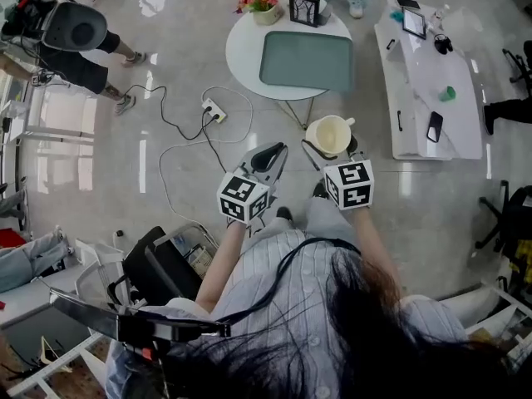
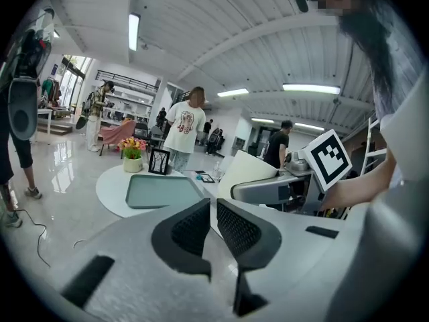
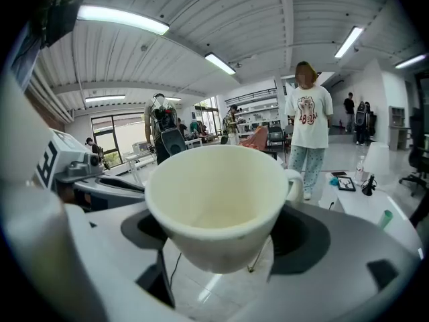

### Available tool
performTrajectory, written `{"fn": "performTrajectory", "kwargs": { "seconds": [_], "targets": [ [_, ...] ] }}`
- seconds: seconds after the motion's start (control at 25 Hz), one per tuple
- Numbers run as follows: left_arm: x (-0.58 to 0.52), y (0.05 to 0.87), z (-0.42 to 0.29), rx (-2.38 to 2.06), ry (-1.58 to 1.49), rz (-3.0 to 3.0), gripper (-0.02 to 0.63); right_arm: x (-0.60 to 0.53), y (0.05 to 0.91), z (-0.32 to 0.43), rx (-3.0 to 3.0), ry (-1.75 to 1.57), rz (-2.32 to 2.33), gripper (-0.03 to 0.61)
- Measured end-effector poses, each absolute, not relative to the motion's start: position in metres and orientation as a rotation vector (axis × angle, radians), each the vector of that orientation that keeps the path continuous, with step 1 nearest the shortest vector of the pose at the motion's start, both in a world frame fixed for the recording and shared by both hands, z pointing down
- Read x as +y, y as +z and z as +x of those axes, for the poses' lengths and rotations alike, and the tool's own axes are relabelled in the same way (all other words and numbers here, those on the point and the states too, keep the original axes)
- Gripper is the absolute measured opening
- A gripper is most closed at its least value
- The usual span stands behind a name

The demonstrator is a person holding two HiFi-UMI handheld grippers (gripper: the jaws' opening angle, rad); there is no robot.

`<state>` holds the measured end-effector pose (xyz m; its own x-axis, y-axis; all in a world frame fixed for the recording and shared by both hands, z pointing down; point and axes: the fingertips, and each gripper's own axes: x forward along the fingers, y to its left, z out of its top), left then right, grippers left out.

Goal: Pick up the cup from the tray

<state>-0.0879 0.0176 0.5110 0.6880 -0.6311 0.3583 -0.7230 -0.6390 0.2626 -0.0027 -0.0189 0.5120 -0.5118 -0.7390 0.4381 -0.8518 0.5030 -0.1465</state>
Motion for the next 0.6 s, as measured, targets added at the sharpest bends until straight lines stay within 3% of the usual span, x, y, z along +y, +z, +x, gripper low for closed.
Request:
{"fn": "performTrajectory", "kwargs": {
  "seconds": [0.6],
  "targets": [
    [0.055, 0.505, -0.145, -1.054, 0.272, 2.546, 0.018, 0.039, 0.506, -0.047, -2.392, 0.534, 1.426, 0.413]
  ]
}}
